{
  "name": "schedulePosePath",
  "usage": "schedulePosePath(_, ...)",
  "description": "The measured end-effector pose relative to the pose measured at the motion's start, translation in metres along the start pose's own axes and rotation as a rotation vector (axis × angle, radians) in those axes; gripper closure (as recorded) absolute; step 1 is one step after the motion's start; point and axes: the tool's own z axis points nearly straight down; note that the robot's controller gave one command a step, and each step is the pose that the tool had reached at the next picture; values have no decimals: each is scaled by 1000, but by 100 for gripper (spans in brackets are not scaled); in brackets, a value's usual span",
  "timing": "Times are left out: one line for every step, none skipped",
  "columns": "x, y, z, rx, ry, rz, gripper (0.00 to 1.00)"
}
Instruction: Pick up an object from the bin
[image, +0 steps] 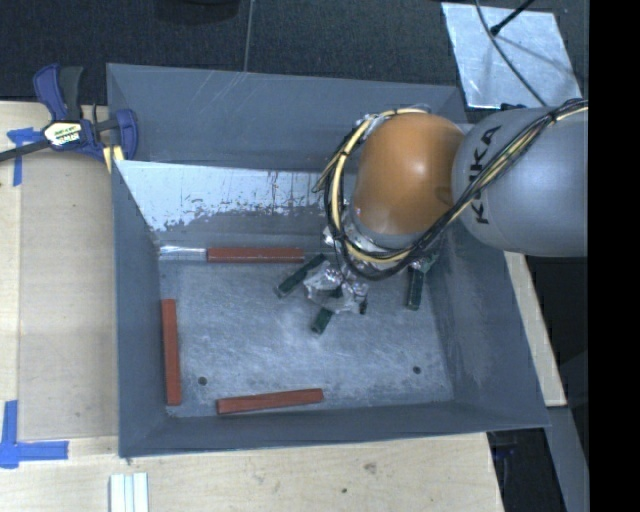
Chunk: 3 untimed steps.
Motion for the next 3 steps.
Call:
schedulePosePath(0, 0, 0, 0, 0, 1, 0)
schedulePosePath(14, -29, -46, 7, -3, -219, 0)
schedulePosePath(-17, 2, 24, -3, -1, -301, 0)
